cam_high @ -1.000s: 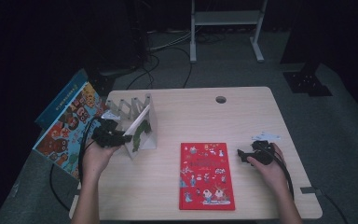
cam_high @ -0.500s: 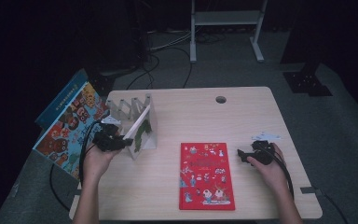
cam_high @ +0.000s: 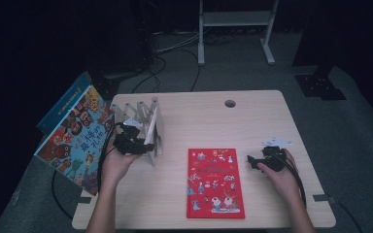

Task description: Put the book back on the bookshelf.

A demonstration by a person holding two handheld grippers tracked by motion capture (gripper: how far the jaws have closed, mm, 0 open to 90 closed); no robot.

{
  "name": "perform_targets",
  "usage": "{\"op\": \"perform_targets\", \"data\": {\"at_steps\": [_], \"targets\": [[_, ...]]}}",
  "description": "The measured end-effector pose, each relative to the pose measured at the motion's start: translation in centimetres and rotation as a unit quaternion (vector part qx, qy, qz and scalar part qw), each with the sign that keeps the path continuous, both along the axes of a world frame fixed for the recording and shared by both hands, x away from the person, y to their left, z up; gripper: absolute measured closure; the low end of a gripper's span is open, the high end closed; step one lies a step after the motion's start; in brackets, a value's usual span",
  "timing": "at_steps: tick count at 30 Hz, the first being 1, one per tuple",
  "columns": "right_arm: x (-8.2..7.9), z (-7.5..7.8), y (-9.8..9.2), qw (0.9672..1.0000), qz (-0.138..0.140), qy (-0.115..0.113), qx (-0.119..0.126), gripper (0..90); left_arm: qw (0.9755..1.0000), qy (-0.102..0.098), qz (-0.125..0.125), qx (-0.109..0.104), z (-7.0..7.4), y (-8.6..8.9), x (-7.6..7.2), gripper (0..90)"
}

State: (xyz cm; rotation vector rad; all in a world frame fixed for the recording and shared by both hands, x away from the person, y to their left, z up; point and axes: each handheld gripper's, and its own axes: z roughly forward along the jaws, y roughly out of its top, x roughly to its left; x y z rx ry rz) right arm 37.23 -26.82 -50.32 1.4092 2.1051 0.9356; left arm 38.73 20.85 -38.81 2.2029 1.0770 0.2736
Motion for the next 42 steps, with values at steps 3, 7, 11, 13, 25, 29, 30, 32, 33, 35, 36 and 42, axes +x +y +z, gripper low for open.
{"op": "perform_targets", "data": {"at_steps": [3, 7, 11, 13, 25, 29, 30, 32, 33, 35, 36, 42], "targets": [[0.0, 0.0, 0.0, 1.0, 0.0, 0.0, 0.0, 14.1, 1.0, 0.001, -0.002, 0.002, 0.0, -0.5, 0.0, 55.5], [0.0, 0.0, 0.0, 1.0, 0.0, 0.0, 0.0, 14.1, 1.0, 0.002, -0.002, 0.001, -0.1, -1.3, 0.0, 52.6], [0.0, 0.0, 0.0, 1.0, 0.0, 0.0, 0.0, 14.1, 0.9999, 0.002, -0.008, -0.006, -0.3, -1.8, 0.2, 49.1], [0.0, 0.0, 0.0, 1.0, 0.0, 0.0, 0.0, 14.1, 0.9999, 0.0, -0.01, -0.007, -0.3, -1.9, 0.2, 47.6], [0.0, 0.0, 0.0, 1.0, -0.004, 0.001, -0.001, 13.9, 0.9985, -0.032, -0.036, -0.026, 1.7, -1.1, -0.9, 32.7], [-0.1, 0.0, 0.1, 1.0, -0.007, 0.001, -0.001, 13.0, 0.9973, -0.044, -0.05, -0.031, 2.9, -1.4, -1.1, 30.4], [-0.1, 0.0, 0.1, 1.0, -0.007, 0.002, -0.001, 12.6, 0.9968, -0.047, -0.056, -0.032, 3.3, -1.6, -1.2, 30.2], [-0.1, 0.0, 0.1, 1.0, -0.008, 0.002, -0.002, 12.7, 0.996, -0.054, -0.064, -0.032, 3.9, -1.9, -1.3, 29.4], [-0.1, 0.0, 0.1, 1.0, -0.009, 0.002, -0.002, 12.9, 0.9956, -0.056, -0.067, -0.032, 4.1, -2.1, -1.3, 29.4], [-0.2, 0.0, 0.1, 0.9999, -0.01, 0.002, -0.001, 14.0, 0.9946, -0.06, -0.078, -0.033, 4.5, -2.7, -1.4, 28.9], [-0.2, 0.1, 0.2, 0.9999, -0.01, 0.003, -0.002, 15.8, 0.9938, -0.063, -0.085, -0.034, 4.7, -3.1, -1.4, 28.3], [-0.9, 0.8, 1.0, 0.9998, -0.005, 0.015, -0.015, 30.5, 0.9894, -0.061, -0.127, -0.036, 4.6, -5.4, -0.7, 26.6]]}}
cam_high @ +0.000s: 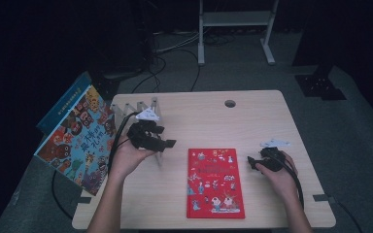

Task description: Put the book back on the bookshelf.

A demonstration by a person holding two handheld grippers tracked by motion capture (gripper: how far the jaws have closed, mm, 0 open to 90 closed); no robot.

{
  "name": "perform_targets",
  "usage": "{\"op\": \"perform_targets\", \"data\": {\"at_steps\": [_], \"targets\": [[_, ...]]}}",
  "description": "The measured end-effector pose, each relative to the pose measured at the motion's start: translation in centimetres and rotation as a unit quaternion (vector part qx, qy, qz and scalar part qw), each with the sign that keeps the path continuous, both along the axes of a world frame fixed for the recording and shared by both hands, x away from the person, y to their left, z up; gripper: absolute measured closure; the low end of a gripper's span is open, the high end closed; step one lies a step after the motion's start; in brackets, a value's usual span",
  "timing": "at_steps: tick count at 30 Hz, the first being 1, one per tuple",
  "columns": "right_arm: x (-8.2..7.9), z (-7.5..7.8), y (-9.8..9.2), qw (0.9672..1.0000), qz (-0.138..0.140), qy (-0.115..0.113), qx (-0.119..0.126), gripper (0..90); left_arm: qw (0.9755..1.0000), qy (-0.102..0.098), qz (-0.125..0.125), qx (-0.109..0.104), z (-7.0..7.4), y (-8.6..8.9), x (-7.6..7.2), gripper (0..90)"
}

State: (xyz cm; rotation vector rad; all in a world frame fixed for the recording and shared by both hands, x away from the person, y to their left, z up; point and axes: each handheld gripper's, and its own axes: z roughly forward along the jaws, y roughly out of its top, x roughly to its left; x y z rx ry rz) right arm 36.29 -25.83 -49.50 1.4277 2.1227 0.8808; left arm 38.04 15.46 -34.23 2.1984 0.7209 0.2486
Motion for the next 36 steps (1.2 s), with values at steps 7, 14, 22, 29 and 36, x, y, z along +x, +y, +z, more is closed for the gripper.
{"op": "perform_targets", "data": {"at_steps": [7, 14, 22, 29, 36], "targets": [[-1.6, 1.3, 2.0, 0.9996, 0.017, 0.0, 0.024, 31.6, 0.9994, 0.004, -0.034, -0.002, -1.1, -2.3, 0.7, 24.6], [-1.9, 1.5, 5.0, 0.9977, 0.043, 0.006, 0.052, 31.8, 0.9987, 0.005, -0.05, 0.0, -2.0, -3.8, 0.7, 22.8], [-0.4, 0.6, 6.8, 0.9954, 0.061, 0.037, 0.064, 30.5, 0.9986, 0.011, -0.052, -0.001, -2.6, -4.0, 0.7, 22.0], [1.5, 0.4, 8.5, 0.9913, 0.1, 0.048, 0.071, 28.4, 0.9987, 0.016, -0.048, 0.007, -3.3, -3.7, 0.6, 21.9], [3.4, 0.7, 11.3, 0.9845, 0.154, 0.06, 0.059, 28.0, 0.9987, 0.014, -0.049, 0.009, -3.3, -3.8, 0.5, 21.8]]}}
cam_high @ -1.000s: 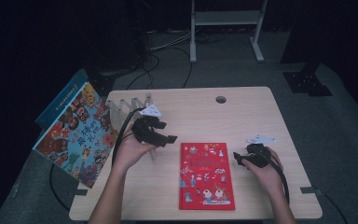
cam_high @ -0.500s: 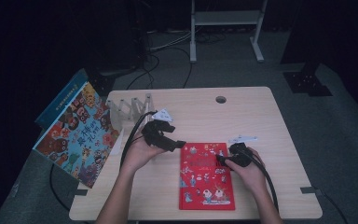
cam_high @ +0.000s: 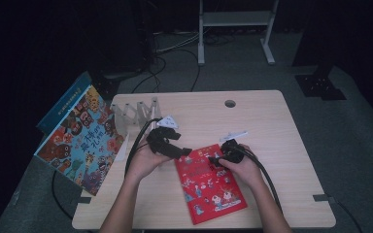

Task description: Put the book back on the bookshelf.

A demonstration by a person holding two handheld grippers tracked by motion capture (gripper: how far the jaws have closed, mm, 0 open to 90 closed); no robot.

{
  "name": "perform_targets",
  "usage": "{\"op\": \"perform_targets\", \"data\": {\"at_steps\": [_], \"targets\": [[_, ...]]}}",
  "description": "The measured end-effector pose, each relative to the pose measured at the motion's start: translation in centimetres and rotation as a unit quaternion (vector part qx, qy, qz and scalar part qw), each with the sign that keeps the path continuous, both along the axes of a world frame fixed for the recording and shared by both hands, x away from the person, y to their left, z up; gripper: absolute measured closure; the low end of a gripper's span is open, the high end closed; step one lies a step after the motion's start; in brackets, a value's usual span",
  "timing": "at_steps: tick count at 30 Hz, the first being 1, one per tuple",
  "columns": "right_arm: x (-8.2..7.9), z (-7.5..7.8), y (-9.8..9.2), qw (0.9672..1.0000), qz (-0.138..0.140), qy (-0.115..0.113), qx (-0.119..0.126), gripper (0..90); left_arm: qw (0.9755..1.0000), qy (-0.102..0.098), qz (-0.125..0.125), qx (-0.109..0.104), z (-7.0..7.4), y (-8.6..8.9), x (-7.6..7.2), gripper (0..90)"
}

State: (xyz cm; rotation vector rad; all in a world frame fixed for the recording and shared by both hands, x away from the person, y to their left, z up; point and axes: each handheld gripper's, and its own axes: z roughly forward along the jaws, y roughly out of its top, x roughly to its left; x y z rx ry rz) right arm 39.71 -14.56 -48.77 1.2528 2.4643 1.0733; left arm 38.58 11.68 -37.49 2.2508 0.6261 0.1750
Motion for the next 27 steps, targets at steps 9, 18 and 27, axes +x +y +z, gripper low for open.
{"op": "perform_targets", "data": {"at_steps": [9, 18, 27], "targets": [[-0.5, 0.5, 0.7, 0.9997, 0.01, -0.014, -0.015, 30.9, 0.9999, 0.008, -0.005, 0.007, -1.3, -1.6, -0.1, 21.7], [-4.5, 0.9, -2.8, 0.9993, -0.003, -0.03, -0.02, 28.9, 0.9994, 0.02, -0.012, 0.027, -4.4, -4.3, 0.5, 19.5], [-8.2, 0.4, -5.8, 0.9988, -0.007, -0.043, -0.024, 29.1, 0.9979, 0.021, -0.006, 0.062, -8.0, -6.2, 1.7, 13.2]]}}
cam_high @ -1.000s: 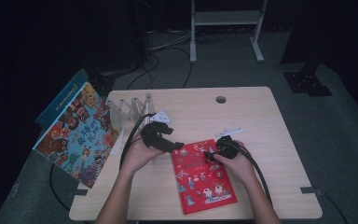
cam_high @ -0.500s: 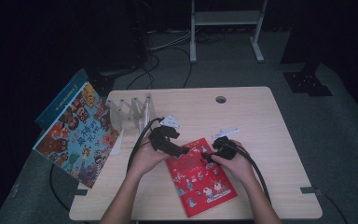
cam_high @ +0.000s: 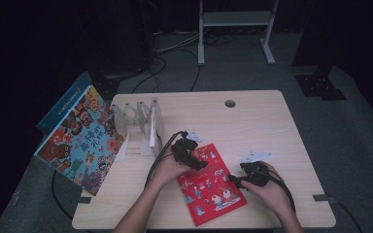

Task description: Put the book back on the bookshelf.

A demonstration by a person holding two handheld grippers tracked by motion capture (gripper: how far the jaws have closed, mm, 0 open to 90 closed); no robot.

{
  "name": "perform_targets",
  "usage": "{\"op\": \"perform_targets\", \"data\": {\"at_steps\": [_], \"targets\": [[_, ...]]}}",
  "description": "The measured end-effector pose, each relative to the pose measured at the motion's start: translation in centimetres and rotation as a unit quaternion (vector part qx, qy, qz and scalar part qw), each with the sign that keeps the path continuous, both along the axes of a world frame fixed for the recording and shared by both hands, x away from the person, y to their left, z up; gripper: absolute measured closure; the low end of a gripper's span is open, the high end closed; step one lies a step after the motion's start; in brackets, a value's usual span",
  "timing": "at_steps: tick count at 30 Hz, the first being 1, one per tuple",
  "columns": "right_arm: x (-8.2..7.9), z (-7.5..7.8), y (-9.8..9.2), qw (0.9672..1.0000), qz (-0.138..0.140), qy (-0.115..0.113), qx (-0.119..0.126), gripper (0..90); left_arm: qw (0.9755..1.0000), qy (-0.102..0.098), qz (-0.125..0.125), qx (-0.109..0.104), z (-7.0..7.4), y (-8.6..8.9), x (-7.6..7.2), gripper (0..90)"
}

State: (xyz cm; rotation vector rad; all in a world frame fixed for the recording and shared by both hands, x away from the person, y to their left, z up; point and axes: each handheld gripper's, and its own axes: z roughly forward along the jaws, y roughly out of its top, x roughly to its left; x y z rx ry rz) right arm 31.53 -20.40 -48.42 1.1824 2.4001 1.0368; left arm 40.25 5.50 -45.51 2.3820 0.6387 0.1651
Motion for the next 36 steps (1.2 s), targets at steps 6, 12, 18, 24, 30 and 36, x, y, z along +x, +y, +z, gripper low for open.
{"op": "perform_targets", "data": {"at_steps": [6, 12, 18, 24, 30, 36], "targets": [[-2.1, 0.1, -1.7, 1.0, -0.008, -0.005, 0.004, 28.8, 0.9999, 0.003, 0.01, -0.008, -1.4, 0.4, 1.3, 10.7], [-4.2, 0.4, -2.1, 1.0, 0.002, -0.007, 0.003, 28.4, 0.9997, 0.02, 0.011, 0.005, -2.4, 0.3, 1.8, 10.2], [-6.1, 0.3, -2.0, 0.9998, 0.012, -0.006, -0.012, 27.5, 0.9993, 0.034, 0.002, -0.017, -2.9, 0.8, 1.8, 8.2], [-7.8, 0.0, -2.0, 0.9998, 0.019, 0.001, -0.01, 27.6, 0.9994, 0.032, -0.001, -0.017, -3.1, 0.7, 1.6, 4.8], [-8.5, -0.7, -1.6, 0.9996, 0.021, 0.004, -0.018, 27.6, 0.9994, 0.03, -0.004, -0.016, -3.1, 0.6, 1.4, 2.7], [-7.8, -0.6, -1.9, 0.9995, 0.016, 0.012, -0.024, 25.7, 0.9994, 0.029, 0.005, -0.018, -3.2, 0.7, 1.3, 1.6]]}}
